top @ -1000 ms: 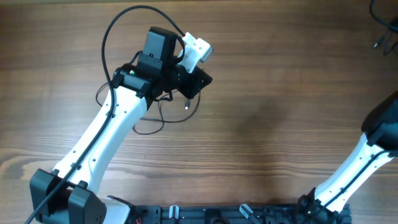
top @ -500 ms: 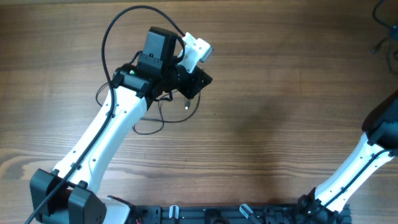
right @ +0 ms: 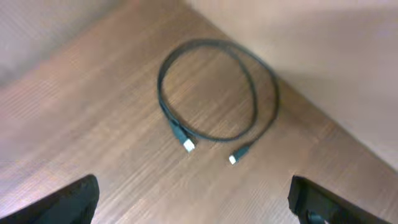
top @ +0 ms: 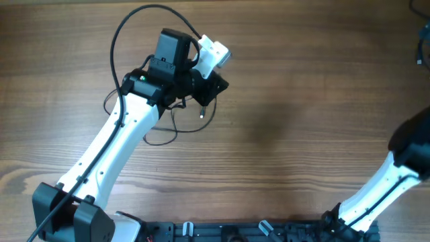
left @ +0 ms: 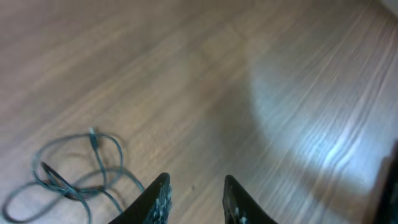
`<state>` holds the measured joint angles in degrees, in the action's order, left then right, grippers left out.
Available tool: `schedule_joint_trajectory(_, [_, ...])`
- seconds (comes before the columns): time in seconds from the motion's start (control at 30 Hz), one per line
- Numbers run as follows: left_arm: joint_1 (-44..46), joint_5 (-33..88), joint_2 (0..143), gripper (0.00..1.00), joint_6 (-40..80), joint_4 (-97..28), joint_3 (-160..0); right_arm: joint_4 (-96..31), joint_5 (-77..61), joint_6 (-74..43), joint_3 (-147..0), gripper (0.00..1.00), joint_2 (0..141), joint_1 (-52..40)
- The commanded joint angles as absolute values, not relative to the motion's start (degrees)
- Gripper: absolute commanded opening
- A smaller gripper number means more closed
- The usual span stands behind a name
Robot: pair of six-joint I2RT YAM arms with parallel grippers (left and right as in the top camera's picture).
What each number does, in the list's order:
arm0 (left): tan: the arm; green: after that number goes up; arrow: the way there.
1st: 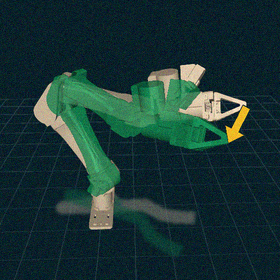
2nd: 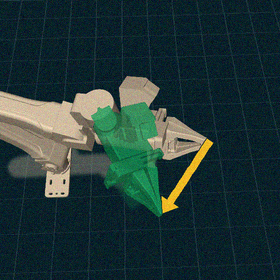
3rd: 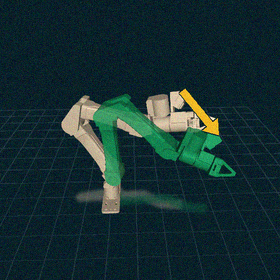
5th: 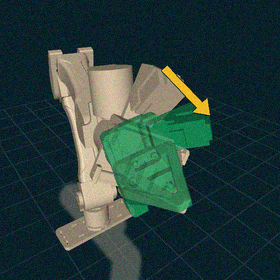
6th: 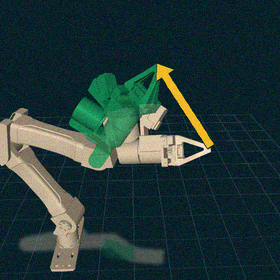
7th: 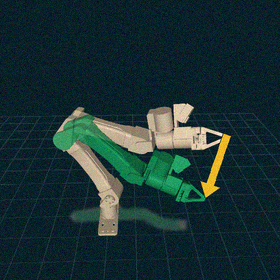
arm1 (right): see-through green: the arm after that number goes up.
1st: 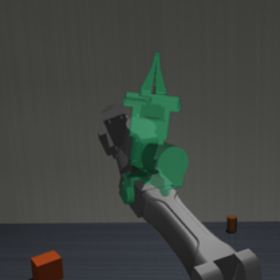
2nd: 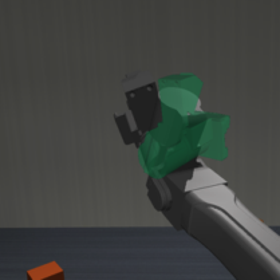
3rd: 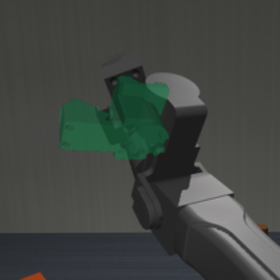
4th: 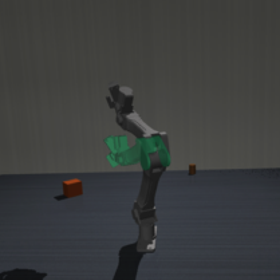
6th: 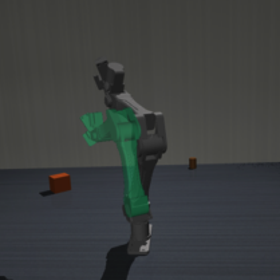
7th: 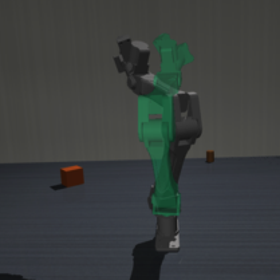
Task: Untangle cables
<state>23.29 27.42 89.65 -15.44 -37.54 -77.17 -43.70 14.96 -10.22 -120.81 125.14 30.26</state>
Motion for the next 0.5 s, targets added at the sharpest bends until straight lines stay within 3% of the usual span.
schedule_joint_trajectory(0.0, [22.28,22.22,88.38,0.31,-17.63,-33.5,-77.58,-48.31,18.61,-17.23,-122.26,1.0,116.29,29.69])
schedule_joint_trajectory(0.13, [19.79,19.2,88.36,0.32,-17.61,-32.47,-77.58,-56.73,17.19,-23.79,-122.26,1.0,110.32,28.93])
schedule_joint_trajectory(0.47, [10.15,19.25,87.46,0.37,-12.08,-33.12,-77.58,-67.85,13.85,-23.86,-122.26,1.0,106.69,22.52])
